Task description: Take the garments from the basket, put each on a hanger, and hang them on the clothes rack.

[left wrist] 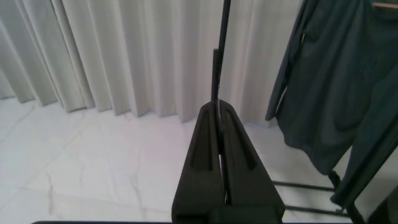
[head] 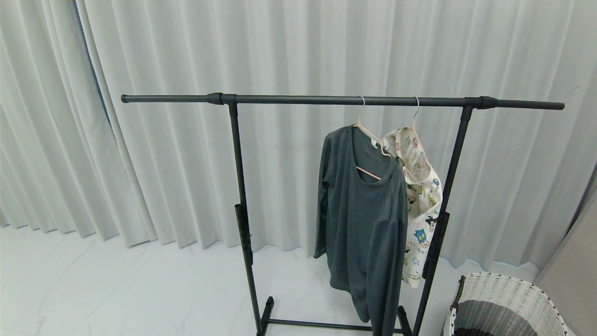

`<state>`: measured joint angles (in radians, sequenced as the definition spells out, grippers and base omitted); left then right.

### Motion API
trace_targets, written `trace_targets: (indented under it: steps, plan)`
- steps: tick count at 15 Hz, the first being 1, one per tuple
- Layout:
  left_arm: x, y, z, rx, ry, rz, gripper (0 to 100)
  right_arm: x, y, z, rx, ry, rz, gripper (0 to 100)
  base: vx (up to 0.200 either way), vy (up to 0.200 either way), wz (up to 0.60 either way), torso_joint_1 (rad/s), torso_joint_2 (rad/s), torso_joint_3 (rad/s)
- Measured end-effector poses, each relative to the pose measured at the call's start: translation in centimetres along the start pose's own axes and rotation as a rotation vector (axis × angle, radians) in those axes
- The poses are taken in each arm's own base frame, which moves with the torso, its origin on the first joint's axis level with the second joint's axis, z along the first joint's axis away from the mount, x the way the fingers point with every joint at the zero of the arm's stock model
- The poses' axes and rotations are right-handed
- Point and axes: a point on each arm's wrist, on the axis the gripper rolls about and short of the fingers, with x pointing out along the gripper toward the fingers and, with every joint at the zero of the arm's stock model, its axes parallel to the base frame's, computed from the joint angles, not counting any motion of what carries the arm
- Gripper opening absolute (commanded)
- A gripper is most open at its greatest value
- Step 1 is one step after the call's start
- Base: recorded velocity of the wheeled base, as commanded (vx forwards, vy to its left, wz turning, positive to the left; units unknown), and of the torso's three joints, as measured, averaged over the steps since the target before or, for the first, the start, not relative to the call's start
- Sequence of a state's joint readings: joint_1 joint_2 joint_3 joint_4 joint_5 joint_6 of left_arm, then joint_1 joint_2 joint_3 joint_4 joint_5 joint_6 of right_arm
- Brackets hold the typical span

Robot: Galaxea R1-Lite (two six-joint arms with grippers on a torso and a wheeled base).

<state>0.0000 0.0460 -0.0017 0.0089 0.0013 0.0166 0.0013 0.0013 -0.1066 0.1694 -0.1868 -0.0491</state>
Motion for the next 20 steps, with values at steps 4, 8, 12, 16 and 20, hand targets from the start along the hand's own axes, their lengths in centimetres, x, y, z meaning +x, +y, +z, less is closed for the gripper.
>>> trace_targets:
  steps: [4, 8, 12, 16, 20]
  plan:
    - [-0.3, 0.0, -0.1, -0.003, -0.037, 0.003, 0, 0.6, 0.1, 0.6, 0.026, -0.177, 0.001, 100, 0.000, 0.000, 0.00, 0.000, 0.00, 0.000]
    - [-0.3, 0.0, -0.1, -0.003, -0.043, 0.003, 0, 0.9, 0.6, -0.8, -0.010, -0.097, 0.186, 100, 0.000, 0.000, 0.00, 0.000, 0.00, 0.000]
    - [-0.3, 0.0, -0.1, -0.003, -0.044, 0.003, 0, 0.9, 0.7, -1.0, -0.051, -0.082, 0.218, 100, 0.000, 0.000, 0.00, 0.000, 0.00, 0.000]
    - [-0.3, 0.0, -0.1, -0.003, -0.044, 0.003, 0, 0.9, 0.7, -1.0, -0.022, -0.078, 0.217, 100, 0.000, 0.000, 0.00, 0.000, 0.00, 0.000]
    - [-0.3, 0.0, -0.1, -0.003, -0.044, 0.003, 0, 0.9, 0.7, -1.0, -0.022, -0.079, 0.217, 100, 0.000, 0.000, 0.00, 0.000, 0.00, 0.000]
